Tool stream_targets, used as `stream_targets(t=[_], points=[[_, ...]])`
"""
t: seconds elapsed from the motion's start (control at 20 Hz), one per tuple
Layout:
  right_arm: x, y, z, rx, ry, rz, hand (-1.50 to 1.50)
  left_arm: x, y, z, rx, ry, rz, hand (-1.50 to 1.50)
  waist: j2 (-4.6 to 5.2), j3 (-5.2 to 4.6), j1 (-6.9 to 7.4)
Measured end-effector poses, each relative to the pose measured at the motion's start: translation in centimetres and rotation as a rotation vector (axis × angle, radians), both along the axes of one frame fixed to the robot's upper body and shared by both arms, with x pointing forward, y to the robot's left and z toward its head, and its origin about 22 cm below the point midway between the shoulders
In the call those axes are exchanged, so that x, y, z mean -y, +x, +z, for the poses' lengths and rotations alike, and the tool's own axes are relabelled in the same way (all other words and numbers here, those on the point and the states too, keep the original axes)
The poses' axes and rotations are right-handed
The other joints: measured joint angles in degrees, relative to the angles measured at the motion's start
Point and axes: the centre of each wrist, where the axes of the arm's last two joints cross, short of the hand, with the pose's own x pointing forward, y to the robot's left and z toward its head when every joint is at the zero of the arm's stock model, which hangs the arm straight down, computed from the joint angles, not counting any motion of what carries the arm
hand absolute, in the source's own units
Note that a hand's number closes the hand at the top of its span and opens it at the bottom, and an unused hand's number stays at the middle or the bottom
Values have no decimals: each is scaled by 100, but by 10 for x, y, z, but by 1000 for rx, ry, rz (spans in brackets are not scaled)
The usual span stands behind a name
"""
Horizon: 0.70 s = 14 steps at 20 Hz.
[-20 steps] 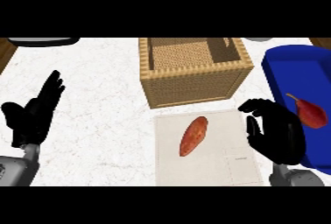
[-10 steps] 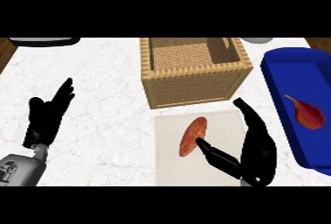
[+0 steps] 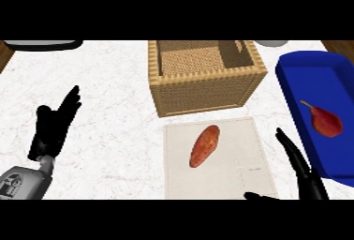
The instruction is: Pick the sweet potato from the placemat and place it in the basket
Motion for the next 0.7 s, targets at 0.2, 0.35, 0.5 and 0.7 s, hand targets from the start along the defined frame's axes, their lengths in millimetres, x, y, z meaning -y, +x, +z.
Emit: stream_targets(t=[0.2,0.35,0.5,0.7], points=[[3,-16,35,-175,-86,102,-150,2,2,1,-4,3,-8,0,8,11,39],[-4,-25,72,-253,-120,145,-150,4,6,-2,-1,-1,-15,0,21,25,69],[-15,-33,108,-305,-125,149,-150,4,6,-7,-3,-6,-24,0,29,40,128],[-27,-34,131,-337,-110,123,-150,8,15,-3,5,-7,-33,0,35,55,175]])
